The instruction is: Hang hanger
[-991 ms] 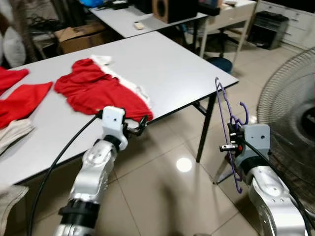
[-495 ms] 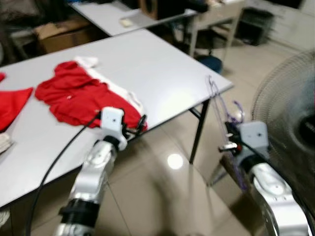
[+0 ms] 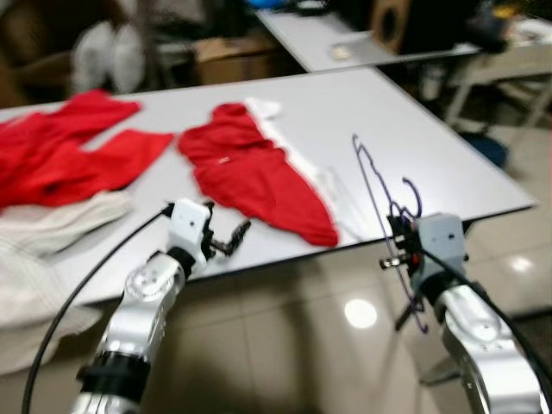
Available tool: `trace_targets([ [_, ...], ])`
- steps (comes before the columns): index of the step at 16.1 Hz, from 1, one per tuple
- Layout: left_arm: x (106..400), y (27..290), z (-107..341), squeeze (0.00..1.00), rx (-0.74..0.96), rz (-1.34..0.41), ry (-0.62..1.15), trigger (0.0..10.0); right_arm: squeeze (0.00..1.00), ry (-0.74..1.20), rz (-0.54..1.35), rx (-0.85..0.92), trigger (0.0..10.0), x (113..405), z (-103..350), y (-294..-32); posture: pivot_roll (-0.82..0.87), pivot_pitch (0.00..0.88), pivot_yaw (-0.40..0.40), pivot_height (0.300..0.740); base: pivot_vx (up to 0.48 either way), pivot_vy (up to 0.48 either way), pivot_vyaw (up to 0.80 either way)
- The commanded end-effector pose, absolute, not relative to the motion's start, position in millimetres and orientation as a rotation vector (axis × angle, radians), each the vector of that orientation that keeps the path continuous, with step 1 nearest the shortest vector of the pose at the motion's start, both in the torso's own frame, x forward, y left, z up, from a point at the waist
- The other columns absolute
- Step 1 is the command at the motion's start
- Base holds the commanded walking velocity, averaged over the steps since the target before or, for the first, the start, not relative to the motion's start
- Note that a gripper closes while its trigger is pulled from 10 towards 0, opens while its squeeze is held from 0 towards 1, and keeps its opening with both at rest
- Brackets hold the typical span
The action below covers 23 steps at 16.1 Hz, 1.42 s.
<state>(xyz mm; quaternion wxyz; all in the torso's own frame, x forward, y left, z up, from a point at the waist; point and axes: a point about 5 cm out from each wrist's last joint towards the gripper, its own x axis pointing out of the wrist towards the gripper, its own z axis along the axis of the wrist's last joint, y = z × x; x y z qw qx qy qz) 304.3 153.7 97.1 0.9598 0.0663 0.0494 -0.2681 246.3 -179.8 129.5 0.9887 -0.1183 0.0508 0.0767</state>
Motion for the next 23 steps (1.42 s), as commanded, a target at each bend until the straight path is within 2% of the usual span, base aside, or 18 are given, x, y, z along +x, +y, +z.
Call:
trace_targets([
  [1,306.5,140.1,100.5,0.00,0.152,-0.651,0.094,10.0,0.00,0.110,0.158,-0.232,10.0,243.9,128.5,-183.6,-0.27,0.000,0.077,0.740,0.000,0.000,0.00],
  [4,309.1,130.2,99.4,0.00,0.189,-0.833,0.101,10.0,0.00,0.124,0.146,-0.230,10.0,241.3,127.1,-189.9,-0.28,0.000,0.095,0.740,0.000,0.000,0.00],
  [6,315.4,128.5,100.4,0.00,0.165,-0.782,0.098,10.0,0.00,0.128,0.120,-0.238,10.0,239.3,127.6,-192.9,-0.29,0.000,0.106,0.740,0.000,0.000,0.00],
  [7,320.9,132.5,100.1,0.00,0.056,-0.613,0.088,10.0,0.00,0.107,0.065,-0.234,10.0,237.4,129.6,-195.0,-0.30,0.000,0.114,0.740,0.000,0.000,0.00],
  [10,317.2,131.4,98.4,0.00,-0.065,-0.494,0.064,10.0,0.00,0.101,0.053,-0.235,10.0,235.3,128.0,-190.5,-0.29,0.000,0.100,0.740,0.000,0.000,0.00],
  [13,309.9,130.6,94.5,0.00,-0.112,-0.385,0.057,10.0,0.00,0.098,0.052,-0.240,10.0,239.0,128.7,-185.4,-0.27,0.000,0.067,0.740,0.000,0.000,0.00],
  [15,300.5,131.0,94.2,0.00,-0.105,-0.341,0.054,10.0,0.00,0.086,0.071,-0.223,10.0,241.5,131.0,-182.4,-0.25,0.000,0.026,0.740,0.000,-0.392,0.00],
  [19,292.4,133.1,96.9,0.00,-0.019,-0.352,0.038,10.0,0.00,0.092,0.062,-0.208,10.0,245.7,129.7,-183.0,-0.22,0.000,0.000,0.740,0.000,-0.448,0.00],
  [23,292.5,143.0,102.3,0.00,0.021,-0.332,0.027,10.0,0.00,0.096,0.073,-0.203,10.0,245.1,128.9,-179.6,-0.22,0.000,-0.001,0.740,0.000,0.000,0.00],
])
